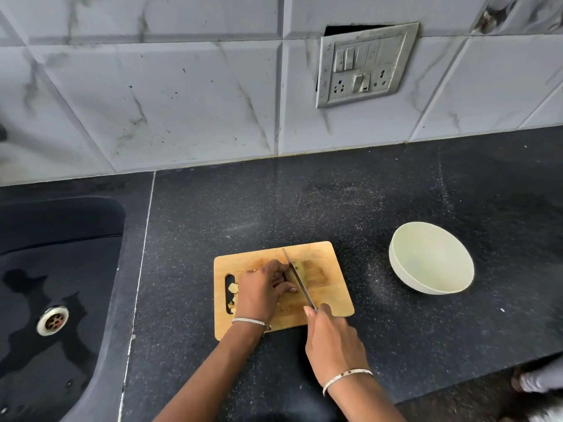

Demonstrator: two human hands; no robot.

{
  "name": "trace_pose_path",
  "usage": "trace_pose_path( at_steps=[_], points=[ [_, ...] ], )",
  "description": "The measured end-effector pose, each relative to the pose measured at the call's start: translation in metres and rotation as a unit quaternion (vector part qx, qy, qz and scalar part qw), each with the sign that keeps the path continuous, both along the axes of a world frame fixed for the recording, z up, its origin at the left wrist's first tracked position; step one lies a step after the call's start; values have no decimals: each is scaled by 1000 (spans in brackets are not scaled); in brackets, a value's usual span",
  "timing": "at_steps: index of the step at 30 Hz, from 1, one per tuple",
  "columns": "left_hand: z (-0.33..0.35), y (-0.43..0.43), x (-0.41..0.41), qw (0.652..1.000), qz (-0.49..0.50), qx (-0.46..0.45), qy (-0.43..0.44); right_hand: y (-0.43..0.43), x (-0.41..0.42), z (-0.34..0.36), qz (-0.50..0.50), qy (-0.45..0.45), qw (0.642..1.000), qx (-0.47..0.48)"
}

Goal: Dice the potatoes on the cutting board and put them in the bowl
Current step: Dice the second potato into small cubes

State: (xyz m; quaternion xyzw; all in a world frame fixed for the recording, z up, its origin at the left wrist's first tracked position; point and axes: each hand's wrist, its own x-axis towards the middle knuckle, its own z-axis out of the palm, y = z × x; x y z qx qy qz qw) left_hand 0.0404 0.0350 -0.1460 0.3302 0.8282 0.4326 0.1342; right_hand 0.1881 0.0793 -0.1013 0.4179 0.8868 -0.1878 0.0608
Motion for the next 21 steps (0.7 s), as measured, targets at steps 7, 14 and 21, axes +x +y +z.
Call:
trace_pose_path(
  at_steps=[7,14,21],
  points=[
    [-1,-1,0,998,-4,-18,58,11,-37,0,-15,24,999,-30],
    [1,-1,0,999,-3,-11,32,4,-16,-7,12,9,1000,6],
    [-1,-1,-2,1000,-6,6,-1,-2,-14,-15,5,-17,999,27]
  ],
)
